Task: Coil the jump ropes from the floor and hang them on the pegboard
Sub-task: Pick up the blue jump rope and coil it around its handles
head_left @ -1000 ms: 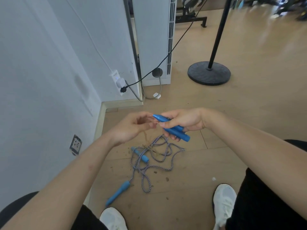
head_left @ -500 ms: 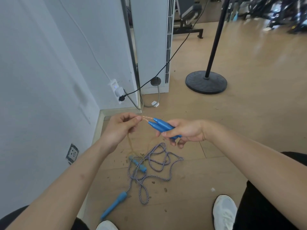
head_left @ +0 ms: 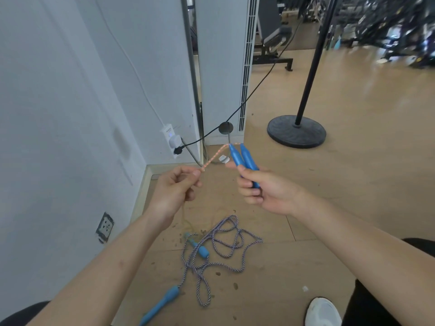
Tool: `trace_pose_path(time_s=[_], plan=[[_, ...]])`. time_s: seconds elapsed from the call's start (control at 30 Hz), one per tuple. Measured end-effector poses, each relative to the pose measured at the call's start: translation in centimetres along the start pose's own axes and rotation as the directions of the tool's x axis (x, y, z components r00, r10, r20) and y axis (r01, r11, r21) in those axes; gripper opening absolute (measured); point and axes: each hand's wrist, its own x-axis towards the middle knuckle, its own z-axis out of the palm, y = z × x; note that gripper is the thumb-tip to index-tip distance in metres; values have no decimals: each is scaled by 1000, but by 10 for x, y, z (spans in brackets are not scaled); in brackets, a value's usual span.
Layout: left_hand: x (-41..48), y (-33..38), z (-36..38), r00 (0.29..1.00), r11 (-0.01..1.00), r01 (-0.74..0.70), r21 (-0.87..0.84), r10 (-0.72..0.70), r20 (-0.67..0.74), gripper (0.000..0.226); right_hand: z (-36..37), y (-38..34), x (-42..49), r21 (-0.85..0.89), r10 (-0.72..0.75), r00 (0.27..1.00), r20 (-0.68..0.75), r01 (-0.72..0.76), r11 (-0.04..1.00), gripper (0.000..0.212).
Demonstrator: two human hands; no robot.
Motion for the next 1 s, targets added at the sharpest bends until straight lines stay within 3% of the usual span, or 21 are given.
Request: trace_pose_path(time_s=[0.17,0.37,0.57,0.63,0.77,0.9,1.0], plan=[[-13,1,18,993,998,18,62,-25,116,8,5,-2,-4,127,32,991,128,-48,991,47],[-19,5,25,979,992,43,115,-65,195,15,6,-2,-7,122,98,951,292,-138,983,31],[-18,2,19,972,964,-52,260,-10,233,26,-2,-6,-5,-10,154,974,163,-155,988,6],[-17,0,15,966,936,-103,338,14,257,20,-7,-8,-5,-171,158,984,77,-143,975,8],[-11,-1,0,959,868,-160,470,25,282,9,-16,-3,-4,-516,147,981,-123,-190,835,23],[-9,2,-10,948,794,-223,565,41,316,12,-19,7,-4,-730,228,963,-142,-257,633,18],[-12,6,-9,909,802,-274,531,35,415,9,-16,19,-4,-838,345,931,-118,-280,469,21]])
